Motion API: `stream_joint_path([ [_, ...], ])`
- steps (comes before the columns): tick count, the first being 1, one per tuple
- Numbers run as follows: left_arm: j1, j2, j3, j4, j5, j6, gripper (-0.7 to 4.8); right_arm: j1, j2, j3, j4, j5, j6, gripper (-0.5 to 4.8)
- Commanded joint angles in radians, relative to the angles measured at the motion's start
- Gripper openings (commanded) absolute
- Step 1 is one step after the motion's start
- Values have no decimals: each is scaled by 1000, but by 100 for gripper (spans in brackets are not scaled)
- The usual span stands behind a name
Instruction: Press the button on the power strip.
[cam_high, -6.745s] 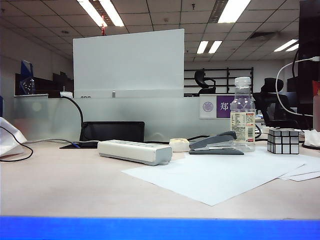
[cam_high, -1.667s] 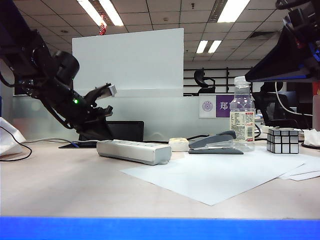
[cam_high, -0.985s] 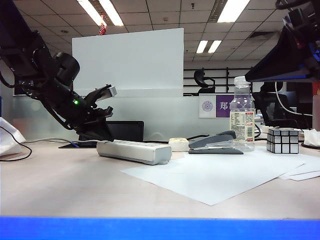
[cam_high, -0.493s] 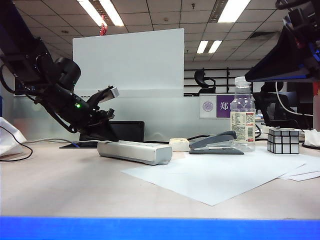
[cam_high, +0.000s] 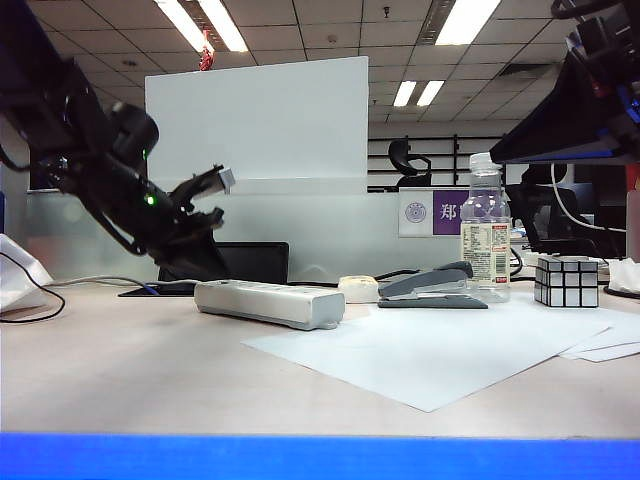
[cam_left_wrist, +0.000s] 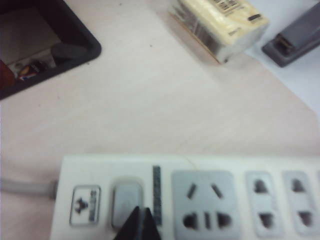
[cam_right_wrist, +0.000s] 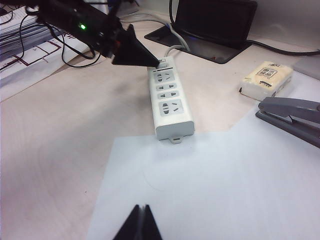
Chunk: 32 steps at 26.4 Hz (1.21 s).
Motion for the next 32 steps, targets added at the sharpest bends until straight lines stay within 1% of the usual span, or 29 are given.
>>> stream_joint_path([
  [1,-3,-50,16,21,-8,-6,-5,2,-2,5,15,-2,-5,0],
  [7,-3,-79,63,-11,-6,-21,-5,2,-2,5,14,-10,-2,0],
  [12,-3,-82,67,-10,-5,-24,-5,1,-2,5,14,-9,-2,0],
  [16,-3,-85,67,-34,3,-23,-5,1,-2,5,14,-10,-2,0],
  [17,-2,-90,67,-51,13,-15,-5,1,-2,5,14,-10,-2,0],
  [19,-2,-106,66,-108,33,29,-5,1,-2,5,12,-10,-2,0],
  [22,-2,-147,56,-187,35,78,-5,0,-3,5,5,-10,-2,0],
  [25,-2,-229,-6,-155,49,56,-5,0,-3,5,2,-10,-2,0],
  [28,-2,-352,-112,-72,45,19,-5,0,-7,5,3,-10,23,0],
  [30,-2,-468,-211,-30,7,-2,-5,0,-27,5,-2,-19,60,0],
  [32,-2,-569,-291,-30,-19,-3,-5,0,-65,5,-11,-27,60,0],
])
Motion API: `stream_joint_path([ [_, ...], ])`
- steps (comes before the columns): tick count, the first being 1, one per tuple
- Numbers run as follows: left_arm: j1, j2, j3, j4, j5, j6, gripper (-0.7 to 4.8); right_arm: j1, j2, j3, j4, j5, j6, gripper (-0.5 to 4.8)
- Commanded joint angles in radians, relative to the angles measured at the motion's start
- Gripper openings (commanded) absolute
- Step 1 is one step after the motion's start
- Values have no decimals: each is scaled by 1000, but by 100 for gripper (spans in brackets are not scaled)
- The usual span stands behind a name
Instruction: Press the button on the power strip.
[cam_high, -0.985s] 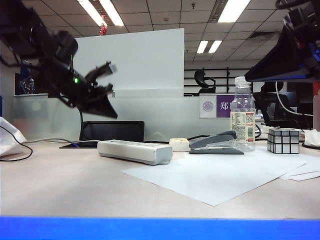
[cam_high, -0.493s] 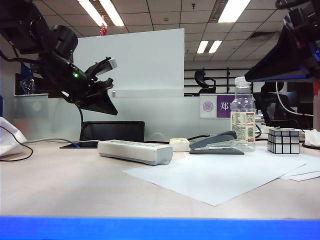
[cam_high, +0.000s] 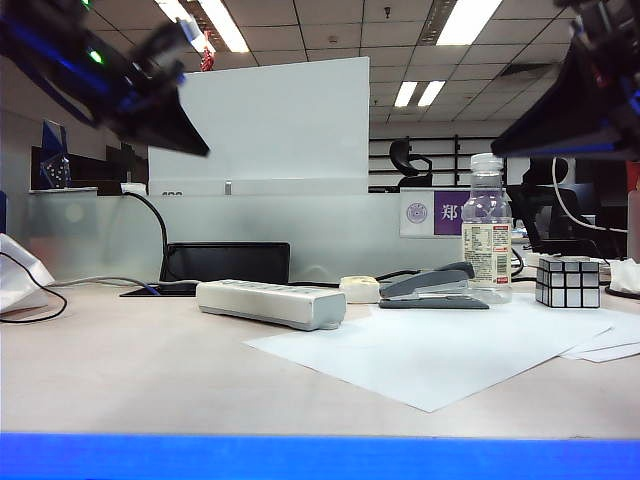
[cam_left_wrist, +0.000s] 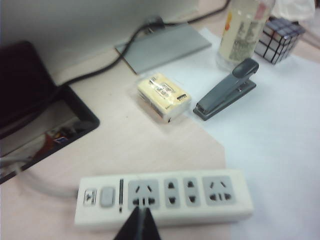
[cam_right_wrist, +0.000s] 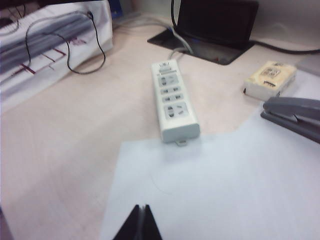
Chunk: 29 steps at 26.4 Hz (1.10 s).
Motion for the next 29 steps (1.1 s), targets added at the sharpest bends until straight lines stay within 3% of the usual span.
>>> stream_joint_path([
  [1,0,-142,-110,16,-51,-27,-5,0,-64,5,-1,-14,13,0],
  [6,0,-440,-365,79,-149,-127,-5,-32,-188,5,-63,12,15,0],
  [12,0,-949,-691,69,-320,-233,-5,-130,-365,4,-203,24,14,0],
  [17,0,-1294,-801,-69,-472,-261,-5,-225,-501,0,-318,209,14,0],
  [20,0,-1385,-809,-113,-575,-261,-5,-257,-574,-51,-315,221,30,0],
  [22,0,-1412,-827,-143,-645,-262,-5,-269,-648,-116,-312,267,109,0],
  [24,0,-1429,-858,-140,-714,-328,-5,-278,-755,-192,-304,309,185,0],
  [26,0,-1466,-896,-90,-722,-381,-5,-278,-873,-243,-327,331,190,0],
  [29,0,-1563,-939,19,-722,-385,-5,-277,-888,-248,-373,325,188,0],
])
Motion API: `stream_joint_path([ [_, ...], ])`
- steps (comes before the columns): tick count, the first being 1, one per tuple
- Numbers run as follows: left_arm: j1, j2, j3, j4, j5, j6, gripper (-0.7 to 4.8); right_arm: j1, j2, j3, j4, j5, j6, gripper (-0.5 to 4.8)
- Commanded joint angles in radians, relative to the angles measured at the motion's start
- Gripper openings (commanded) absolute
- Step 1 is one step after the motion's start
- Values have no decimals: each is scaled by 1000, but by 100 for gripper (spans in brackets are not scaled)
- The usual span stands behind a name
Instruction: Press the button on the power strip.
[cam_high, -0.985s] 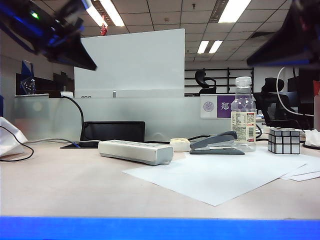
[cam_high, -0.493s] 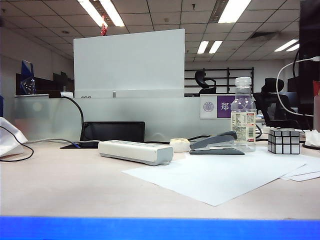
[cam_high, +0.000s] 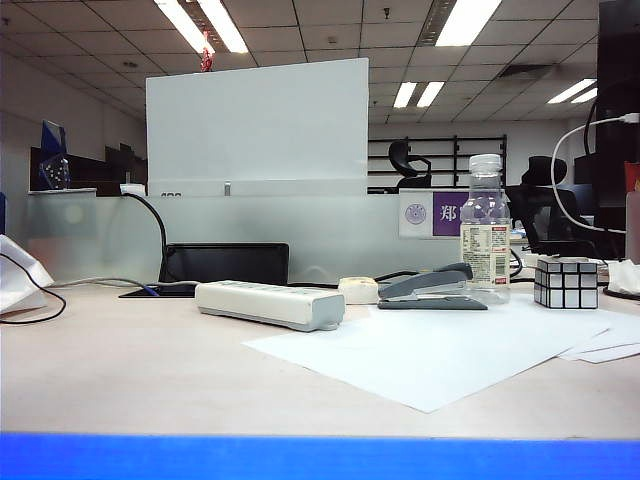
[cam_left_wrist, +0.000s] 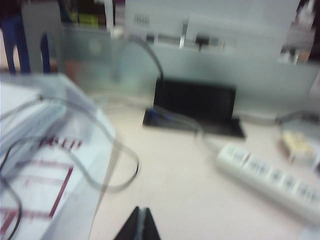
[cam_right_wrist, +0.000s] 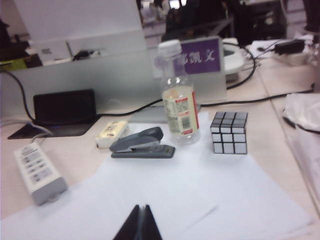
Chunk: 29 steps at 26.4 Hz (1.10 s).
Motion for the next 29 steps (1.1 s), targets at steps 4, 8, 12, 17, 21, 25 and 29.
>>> stream_joint_path([
  [4,0,-100,-58,199,18,11,-5,0,-4,4,-18,-3,-21,0],
  [8,2,-100,-108,241,22,8,-5,-1,-4,4,4,26,-57,0],
  [12,1,-100,-178,270,11,3,-5,-1,-4,4,8,46,-80,0],
  [17,1,-100,-201,278,52,70,-6,0,-4,2,11,46,-108,0],
  [21,1,-100,-201,276,193,137,-5,0,-4,2,10,46,-110,0],
  [25,0,-100,-209,252,206,139,-5,0,-4,2,3,45,-109,0],
  [29,1,-100,-213,234,242,149,-5,0,-4,2,-26,41,-110,0],
])
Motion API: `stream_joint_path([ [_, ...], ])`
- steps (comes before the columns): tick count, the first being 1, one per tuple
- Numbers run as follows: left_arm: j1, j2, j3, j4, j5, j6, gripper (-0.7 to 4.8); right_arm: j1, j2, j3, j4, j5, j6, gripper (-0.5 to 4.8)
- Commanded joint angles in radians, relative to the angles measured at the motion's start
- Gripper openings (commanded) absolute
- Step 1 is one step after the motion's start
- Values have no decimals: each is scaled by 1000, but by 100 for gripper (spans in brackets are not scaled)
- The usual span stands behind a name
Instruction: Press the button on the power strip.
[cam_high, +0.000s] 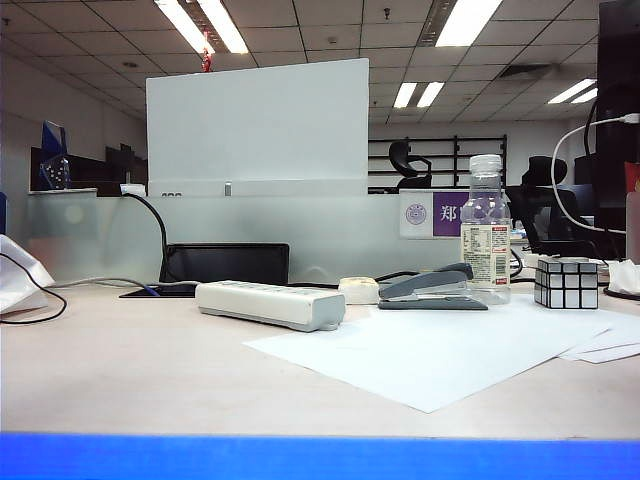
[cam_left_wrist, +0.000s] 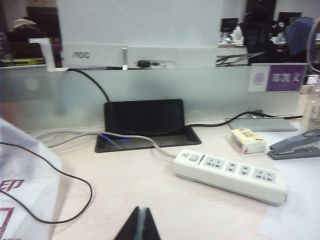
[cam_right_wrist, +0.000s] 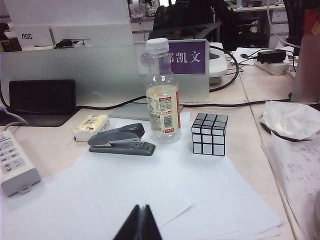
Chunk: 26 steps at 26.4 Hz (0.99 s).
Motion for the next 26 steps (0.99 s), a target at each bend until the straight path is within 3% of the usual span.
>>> stream_joint_path([
  [1,1,-2,-4,-9,21,23,-5,-1,-2,3,-13,-2,-3,0],
  [5,2,-2,-3,-19,-67,63,-5,-1,-1,3,-13,-2,-3,0],
  [8,7,-2,-4,-40,-249,89,-5,-1,-1,-7,-12,-1,-3,0],
  [11,53,-2,-4,-44,-248,89,-5,-1,-2,-26,-13,-1,-4,0],
  [13,113,-2,-4,-30,-181,82,-5,-1,-2,-30,-11,-1,-25,0],
  [16,263,-2,-4,-5,29,53,-5,-1,-2,-30,2,-1,-29,0],
  [20,397,-2,-23,3,160,-16,-5,-1,-2,-30,13,-1,-29,0],
  [26,403,-2,-24,-2,264,-25,-5,-1,-2,-30,27,-1,-29,0],
])
